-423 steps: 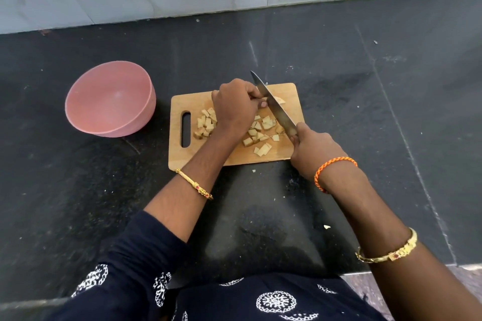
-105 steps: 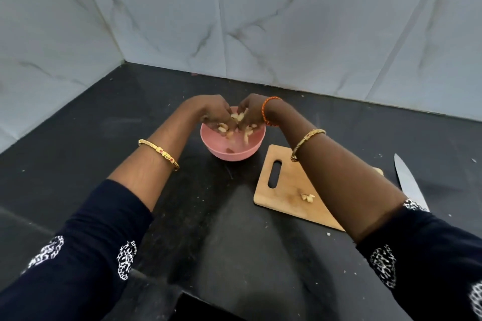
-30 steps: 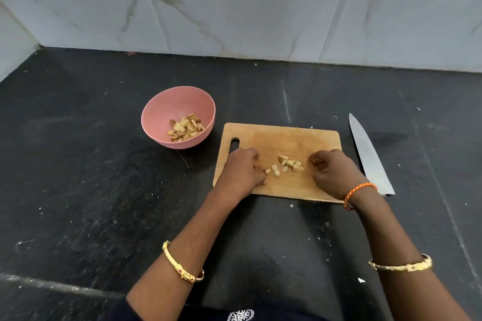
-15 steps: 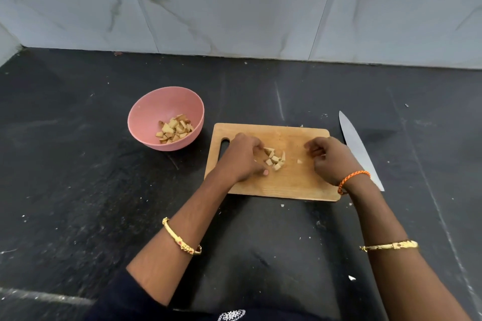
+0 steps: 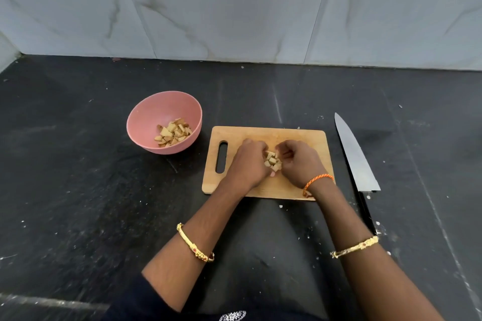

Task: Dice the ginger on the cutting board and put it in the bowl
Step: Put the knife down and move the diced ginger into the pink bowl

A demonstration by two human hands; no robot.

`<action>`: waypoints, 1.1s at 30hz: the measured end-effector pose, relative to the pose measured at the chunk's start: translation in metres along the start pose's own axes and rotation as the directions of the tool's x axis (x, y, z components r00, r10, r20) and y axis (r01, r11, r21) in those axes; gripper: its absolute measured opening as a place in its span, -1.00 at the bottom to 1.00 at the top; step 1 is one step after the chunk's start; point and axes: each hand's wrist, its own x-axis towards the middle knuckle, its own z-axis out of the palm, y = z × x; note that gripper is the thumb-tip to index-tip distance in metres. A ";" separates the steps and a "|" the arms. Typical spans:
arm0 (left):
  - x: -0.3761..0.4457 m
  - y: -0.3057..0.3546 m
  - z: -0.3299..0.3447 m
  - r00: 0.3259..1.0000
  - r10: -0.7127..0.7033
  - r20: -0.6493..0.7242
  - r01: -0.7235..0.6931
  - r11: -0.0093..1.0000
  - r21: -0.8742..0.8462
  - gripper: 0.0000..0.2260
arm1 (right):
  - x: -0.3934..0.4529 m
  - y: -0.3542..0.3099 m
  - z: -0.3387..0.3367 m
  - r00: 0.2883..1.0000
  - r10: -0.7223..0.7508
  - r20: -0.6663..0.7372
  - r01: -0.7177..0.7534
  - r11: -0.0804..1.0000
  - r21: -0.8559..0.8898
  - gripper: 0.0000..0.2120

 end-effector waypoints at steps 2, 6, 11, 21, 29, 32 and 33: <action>0.000 -0.002 -0.005 0.999 -0.037 -0.020 0.039 0.997 0.061 -0.51 | 0.004 0.005 -0.007 0.999 0.032 -0.042 -0.034 0.999 -0.035 -0.65; 0.004 -0.003 -0.011 0.999 -0.037 0.009 0.037 0.997 0.066 -0.48 | 0.003 0.006 -0.004 0.999 -0.032 0.028 0.036 0.989 -0.144 -0.61; 0.003 0.001 -0.007 0.998 0.028 0.047 -0.030 0.999 0.042 -0.55 | -0.014 0.001 0.003 0.976 -0.169 0.137 0.189 0.970 -0.151 -0.56; 0.001 -0.004 -0.009 0.998 0.031 0.062 -0.038 0.993 0.109 -0.61 | -0.020 0.016 -0.024 0.975 0.035 0.218 0.000 0.987 -0.161 -0.42; -0.001 0.002 -0.002 0.994 0.107 0.013 -0.108 0.989 0.097 -0.88 | -0.005 -0.006 -0.004 0.980 -0.070 0.186 0.102 0.980 -0.172 -0.62; 0.003 0.001 -0.008 0.998 0.063 0.025 -0.063 0.998 0.016 -0.87 | -0.002 -0.011 -0.005 0.983 -0.073 0.168 0.094 0.989 -0.114 -0.70; 0.006 -0.001 -0.010 0.999 0.037 0.037 -0.037 0.999 -0.015 -0.86 | -0.001 -0.013 -0.004 0.986 -0.072 0.149 0.089 0.990 -0.108 -0.71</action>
